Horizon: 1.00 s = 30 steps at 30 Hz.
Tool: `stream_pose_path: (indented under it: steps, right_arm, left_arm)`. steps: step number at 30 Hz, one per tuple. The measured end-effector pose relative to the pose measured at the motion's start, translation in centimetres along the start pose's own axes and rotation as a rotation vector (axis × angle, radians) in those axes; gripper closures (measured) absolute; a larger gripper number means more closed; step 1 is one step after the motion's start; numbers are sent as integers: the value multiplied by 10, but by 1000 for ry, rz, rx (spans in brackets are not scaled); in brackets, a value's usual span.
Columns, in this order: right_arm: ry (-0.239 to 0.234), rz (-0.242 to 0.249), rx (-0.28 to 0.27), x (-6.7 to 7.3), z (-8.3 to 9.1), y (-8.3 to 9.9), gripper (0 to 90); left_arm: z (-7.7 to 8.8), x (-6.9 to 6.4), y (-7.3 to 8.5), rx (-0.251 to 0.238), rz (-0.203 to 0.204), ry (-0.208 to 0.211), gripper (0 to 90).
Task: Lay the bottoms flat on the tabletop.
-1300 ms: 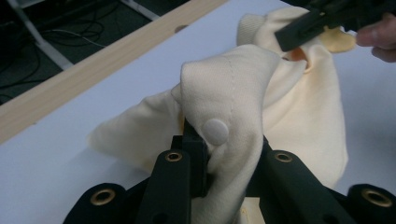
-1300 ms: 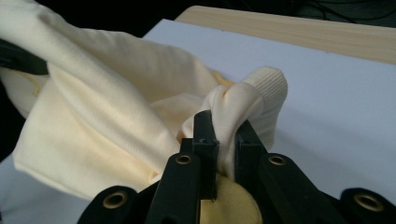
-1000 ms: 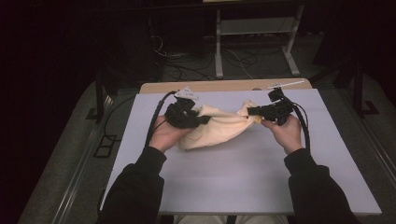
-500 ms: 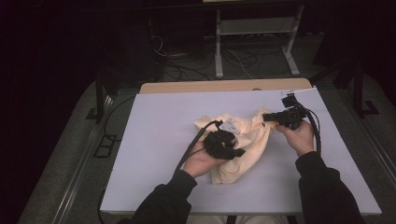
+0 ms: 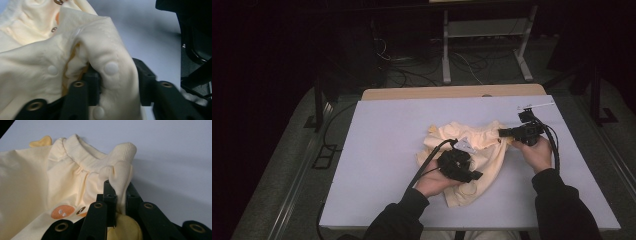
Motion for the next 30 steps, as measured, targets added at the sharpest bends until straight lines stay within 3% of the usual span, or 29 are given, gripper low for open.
stream_pose_path:
  steps: [6, 13, 17, 19, 23, 30]
  right_arm:
    - [4, -6, 2, -3, -3, 3, 814]
    - [4, -11, 0, -4, -3, 3, 814]
    - [5, -10, 0, -4, -4, 3, 814]
    - [6, -10, 0, -4, -4, 3, 814]
    - [5, -9, 0, -4, -4, 3, 814]
    - [1, -15, -2, -4, -4, 4, 812]
  left_arm:
    - [27, 2, -1, -57, 23, 45, 418]
    - [61, 26, -2, -107, 46, -2, 316]
    - [75, 40, -1, -134, 80, -8, 256]
    - [80, 45, 0, -143, 87, 7, 179]
    - [86, 59, 2, -150, 90, -29, 129]
    - [83, 86, 8, -154, 143, -113, 118]
Point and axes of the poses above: each handheld gripper's, and its own axes: z roughly backward along the jaws, y roughly out of its underside, x roughly to its left, the point moved 9 cm from there along -z, roughly forward along the jaws, and after that the axes turned 12 degrees about x, right-handed, at the moved point
